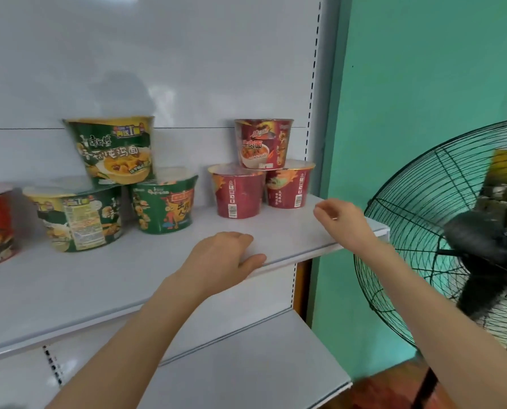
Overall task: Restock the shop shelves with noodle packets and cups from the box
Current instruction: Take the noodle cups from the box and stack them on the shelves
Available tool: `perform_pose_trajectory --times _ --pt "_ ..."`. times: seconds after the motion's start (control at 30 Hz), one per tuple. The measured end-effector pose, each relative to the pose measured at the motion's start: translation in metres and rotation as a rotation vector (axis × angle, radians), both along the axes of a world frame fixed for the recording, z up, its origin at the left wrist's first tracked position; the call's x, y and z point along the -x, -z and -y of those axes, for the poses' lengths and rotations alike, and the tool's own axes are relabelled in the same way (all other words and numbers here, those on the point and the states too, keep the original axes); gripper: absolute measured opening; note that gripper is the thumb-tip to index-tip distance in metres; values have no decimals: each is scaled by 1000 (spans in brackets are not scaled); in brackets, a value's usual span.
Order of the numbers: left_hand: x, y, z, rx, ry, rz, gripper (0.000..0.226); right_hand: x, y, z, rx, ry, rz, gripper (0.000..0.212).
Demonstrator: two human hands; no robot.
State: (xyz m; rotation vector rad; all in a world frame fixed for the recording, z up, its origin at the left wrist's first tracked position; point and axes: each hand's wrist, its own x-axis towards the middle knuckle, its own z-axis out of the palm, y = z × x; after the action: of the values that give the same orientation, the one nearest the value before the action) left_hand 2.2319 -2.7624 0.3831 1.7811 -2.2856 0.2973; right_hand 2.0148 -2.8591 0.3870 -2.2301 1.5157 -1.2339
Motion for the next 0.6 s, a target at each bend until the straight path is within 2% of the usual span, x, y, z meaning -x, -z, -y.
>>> perform_pose_trajectory --times 0.17,0.37,0.43,0.6 --pt "37 -10 42 8 -78 -14 48 39 -16 59 13 -6 -31 27" --pt "53 -23 79 114 -256 -35 43 36 -45 123 85 -122 -8 26" --pt "54 -33 85 194 -338 -15 44 26 -56 137 105 -177 25 34" --pt "45 -53 102 352 -502 55 45 -4 -88 154 111 -381 98 70"
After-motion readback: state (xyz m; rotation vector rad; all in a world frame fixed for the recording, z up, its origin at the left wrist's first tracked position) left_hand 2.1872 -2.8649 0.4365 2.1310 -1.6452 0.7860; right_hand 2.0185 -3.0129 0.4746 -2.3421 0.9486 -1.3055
